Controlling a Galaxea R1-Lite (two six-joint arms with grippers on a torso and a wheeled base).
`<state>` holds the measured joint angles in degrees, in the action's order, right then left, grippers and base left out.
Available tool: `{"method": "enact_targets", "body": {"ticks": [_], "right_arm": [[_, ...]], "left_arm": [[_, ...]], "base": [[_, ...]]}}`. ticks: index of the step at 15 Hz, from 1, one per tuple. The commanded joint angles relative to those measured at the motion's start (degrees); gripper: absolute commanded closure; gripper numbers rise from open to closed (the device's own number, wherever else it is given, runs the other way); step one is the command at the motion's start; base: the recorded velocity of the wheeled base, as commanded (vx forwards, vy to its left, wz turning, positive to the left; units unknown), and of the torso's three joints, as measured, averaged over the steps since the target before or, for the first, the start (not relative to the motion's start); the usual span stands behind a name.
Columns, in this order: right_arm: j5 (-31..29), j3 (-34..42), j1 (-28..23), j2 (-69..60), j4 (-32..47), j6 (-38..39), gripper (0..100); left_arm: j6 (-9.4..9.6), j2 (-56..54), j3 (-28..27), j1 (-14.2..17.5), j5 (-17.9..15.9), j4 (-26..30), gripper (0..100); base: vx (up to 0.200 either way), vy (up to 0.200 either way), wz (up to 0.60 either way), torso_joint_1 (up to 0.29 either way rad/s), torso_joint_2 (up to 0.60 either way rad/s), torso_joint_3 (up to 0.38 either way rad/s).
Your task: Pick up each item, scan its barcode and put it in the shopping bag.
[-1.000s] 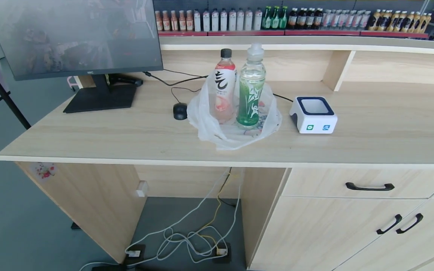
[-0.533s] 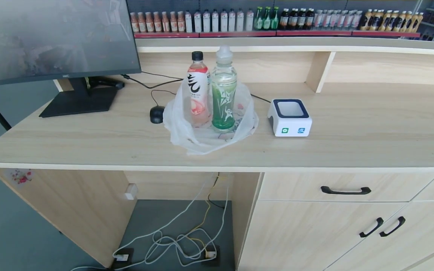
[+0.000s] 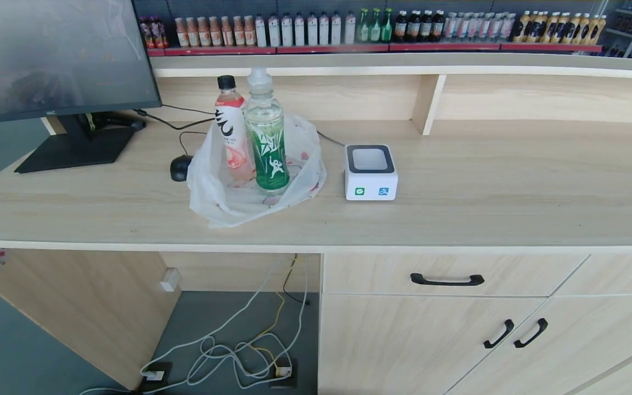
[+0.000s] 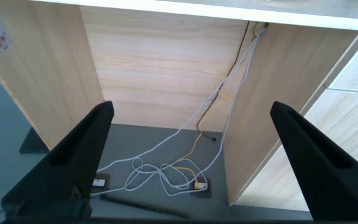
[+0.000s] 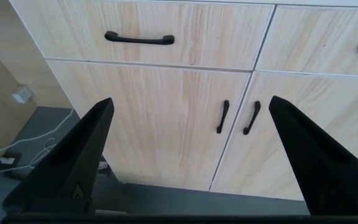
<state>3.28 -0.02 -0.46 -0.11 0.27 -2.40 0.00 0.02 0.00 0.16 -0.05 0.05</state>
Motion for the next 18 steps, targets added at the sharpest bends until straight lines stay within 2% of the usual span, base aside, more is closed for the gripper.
{"method": "enact_targets", "body": {"ticks": [1,18], "right_arm": [[0.06,0.02,0.02,0.11,0.00,0.03,0],[0.06,0.02,0.02,0.11,0.00,-0.15,0]], "left_arm": [[0.09,-0.02,0.00,0.02,-0.04,-0.05,0],[0.09,-0.02,0.00,0.02,0.05,-0.05,0]], "base": [[0.000,-0.200,0.00,0.002,-0.02,0.002],[0.000,0.000,0.00,0.000,0.00,0.000]]}}
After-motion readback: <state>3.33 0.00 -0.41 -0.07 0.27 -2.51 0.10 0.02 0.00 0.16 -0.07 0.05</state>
